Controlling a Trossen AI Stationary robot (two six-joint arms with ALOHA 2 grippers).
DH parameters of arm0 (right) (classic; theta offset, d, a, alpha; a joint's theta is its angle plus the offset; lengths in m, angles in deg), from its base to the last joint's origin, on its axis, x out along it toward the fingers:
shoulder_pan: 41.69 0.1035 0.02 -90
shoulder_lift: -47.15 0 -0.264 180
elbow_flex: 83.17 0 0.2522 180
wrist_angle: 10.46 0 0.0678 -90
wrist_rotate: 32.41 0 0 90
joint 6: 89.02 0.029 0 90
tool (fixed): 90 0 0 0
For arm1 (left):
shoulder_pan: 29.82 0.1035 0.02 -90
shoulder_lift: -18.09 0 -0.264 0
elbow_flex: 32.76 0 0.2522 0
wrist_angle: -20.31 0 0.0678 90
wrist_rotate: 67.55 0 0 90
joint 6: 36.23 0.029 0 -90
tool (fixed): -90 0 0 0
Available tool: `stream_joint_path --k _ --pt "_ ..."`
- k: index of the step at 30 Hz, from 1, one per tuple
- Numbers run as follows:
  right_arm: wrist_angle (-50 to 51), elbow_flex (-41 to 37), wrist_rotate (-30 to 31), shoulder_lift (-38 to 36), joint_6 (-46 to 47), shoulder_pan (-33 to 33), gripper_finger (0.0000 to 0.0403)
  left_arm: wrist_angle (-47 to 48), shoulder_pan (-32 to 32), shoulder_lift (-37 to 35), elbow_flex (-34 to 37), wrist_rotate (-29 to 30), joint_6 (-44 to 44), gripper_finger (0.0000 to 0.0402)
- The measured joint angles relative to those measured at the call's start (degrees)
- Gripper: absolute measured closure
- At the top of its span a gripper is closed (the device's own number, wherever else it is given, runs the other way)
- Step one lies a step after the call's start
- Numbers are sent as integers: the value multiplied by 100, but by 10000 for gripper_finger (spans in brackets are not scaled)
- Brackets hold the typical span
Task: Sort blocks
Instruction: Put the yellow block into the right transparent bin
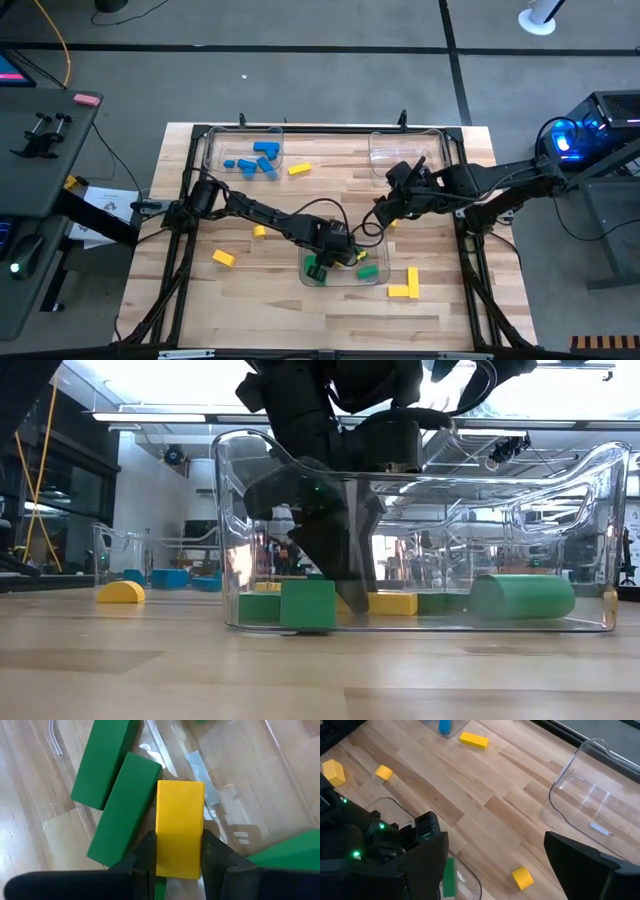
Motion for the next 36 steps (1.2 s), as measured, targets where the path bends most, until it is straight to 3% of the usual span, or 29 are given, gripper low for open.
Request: stream_joint_path --k 6,15,20,25,30,36 --pt "13 0 2 0 0 0 77 128 8 -266 22 -32 142 326" --pt "125 81 107 -29 -34 0 77 76 366 -1512 15 -77 435 326" --pt "393 470 635 -244 138 51 77 -857 1038 -2020 2 281 296 326" --pt "411 720 960 -503 408 170 77 -2501 1978 -1803 3 -25 -712 326" --pt "402 758 1348 -555 634 245 77 -3638 2626 -1109 0 -307 -1651 326" --pt "398 758 1625 -560 761 235 77 -3951 2906 -273 -559 -405 -2164 326"
